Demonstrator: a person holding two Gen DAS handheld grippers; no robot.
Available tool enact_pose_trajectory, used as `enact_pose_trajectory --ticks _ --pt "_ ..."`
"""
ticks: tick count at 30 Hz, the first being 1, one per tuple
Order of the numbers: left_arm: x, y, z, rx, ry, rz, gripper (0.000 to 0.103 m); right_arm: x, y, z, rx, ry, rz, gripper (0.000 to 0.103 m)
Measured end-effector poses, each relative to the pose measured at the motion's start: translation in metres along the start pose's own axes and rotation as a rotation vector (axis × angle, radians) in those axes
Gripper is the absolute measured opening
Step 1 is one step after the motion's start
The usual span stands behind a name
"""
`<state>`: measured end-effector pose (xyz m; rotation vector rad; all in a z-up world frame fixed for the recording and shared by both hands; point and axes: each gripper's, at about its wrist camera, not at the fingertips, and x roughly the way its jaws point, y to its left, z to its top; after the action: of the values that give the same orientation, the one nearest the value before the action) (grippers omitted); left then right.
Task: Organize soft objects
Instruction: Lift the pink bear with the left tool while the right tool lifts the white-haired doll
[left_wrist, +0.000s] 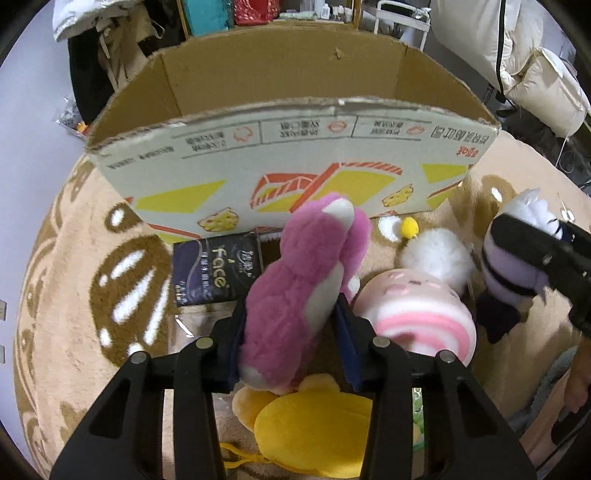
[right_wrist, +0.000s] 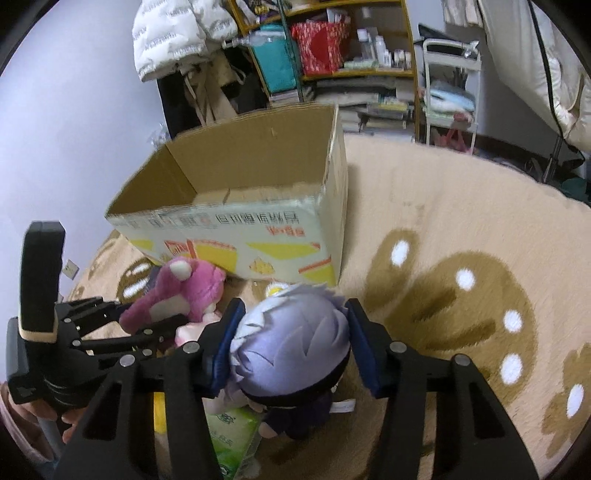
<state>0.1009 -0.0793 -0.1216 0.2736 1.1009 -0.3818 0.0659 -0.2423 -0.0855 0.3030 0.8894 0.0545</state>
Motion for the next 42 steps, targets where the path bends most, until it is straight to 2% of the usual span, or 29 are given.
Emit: enact_pose_trajectory --ticks 7,22,32,42 --pt "-0.023 0.004 -0.003 0.003 -0.071 0.036 0.040 -0.021 0.005 0.005 -0.015 -0.084 0.037 0.058" --pt "-0.108 0.019 -0.016 -0.027 -0.340 0.120 0.040 -0.069 0.032 0.009 -0.113 -0.272 0.025 0.058" --pt "-0.147 0.033 0.005 -0.051 -0.466 0.177 0.040 -0.087 0.046 0.030 -0.155 -0.384 0.017 0.058" --pt "-0.159 0.047 0.038 -0.066 -0.511 0.198 0.040 -0.071 0.047 0.065 -0.148 -0.419 0.027 0.058"
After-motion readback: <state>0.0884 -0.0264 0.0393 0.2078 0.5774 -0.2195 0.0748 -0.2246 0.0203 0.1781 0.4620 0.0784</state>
